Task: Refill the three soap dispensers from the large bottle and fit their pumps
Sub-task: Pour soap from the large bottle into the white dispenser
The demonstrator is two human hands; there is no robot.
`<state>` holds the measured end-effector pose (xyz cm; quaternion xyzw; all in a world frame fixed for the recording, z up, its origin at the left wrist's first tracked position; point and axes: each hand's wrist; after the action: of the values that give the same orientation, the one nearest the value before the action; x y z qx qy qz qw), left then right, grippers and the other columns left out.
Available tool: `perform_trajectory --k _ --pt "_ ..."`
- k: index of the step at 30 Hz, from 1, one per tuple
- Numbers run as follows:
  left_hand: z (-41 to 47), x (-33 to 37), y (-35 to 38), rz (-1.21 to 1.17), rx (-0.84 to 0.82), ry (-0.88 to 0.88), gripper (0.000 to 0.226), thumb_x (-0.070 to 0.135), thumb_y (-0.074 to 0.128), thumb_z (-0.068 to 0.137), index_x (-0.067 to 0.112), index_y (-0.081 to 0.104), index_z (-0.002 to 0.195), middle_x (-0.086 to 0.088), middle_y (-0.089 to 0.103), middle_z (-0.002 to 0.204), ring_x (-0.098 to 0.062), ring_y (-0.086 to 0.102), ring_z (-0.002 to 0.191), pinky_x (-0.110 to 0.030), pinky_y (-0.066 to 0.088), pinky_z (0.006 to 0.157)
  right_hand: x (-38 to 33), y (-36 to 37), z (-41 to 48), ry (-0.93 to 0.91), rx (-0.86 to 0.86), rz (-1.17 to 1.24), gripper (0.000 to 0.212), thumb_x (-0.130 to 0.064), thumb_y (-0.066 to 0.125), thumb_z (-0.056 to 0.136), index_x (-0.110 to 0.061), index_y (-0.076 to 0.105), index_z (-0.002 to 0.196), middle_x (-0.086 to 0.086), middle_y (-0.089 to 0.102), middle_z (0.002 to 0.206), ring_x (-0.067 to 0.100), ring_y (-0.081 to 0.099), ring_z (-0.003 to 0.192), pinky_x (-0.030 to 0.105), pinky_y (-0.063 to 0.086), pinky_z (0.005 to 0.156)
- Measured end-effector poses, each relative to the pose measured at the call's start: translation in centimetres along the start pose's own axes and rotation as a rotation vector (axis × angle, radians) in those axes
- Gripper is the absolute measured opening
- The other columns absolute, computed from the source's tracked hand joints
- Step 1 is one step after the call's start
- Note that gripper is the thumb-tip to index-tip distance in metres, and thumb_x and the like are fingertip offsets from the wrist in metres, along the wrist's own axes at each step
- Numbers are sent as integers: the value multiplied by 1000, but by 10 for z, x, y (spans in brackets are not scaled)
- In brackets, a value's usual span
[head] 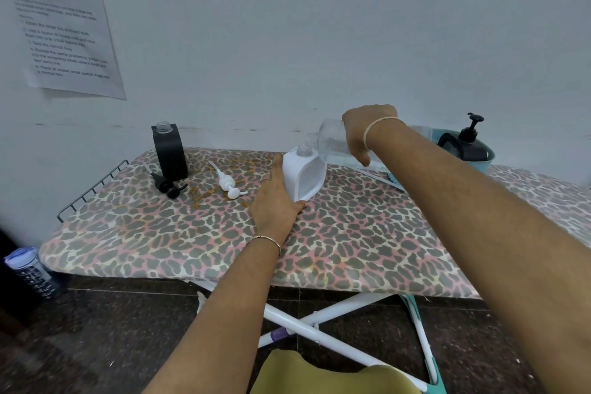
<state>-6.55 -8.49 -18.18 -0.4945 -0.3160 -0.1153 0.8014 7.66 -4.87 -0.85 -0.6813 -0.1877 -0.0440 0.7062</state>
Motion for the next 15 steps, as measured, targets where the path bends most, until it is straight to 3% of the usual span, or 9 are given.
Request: perform_trajectory --k 15 --pt "-1 1 -2 5 -7 -12 113 37 82 68 37 5 150 -4 54 132 -28 55 117 -42 48 83 0 -2 1 -12 -26 -37 43 -10 69 79 -17 56 119 -2 57 92 22 54 80 31 39 69"
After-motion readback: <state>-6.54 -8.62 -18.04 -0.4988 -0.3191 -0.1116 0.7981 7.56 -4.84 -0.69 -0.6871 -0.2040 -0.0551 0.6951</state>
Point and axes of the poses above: each hand's wrist, its own z-axis towards the middle knuckle, its own y-axis out of the palm, x = y × z
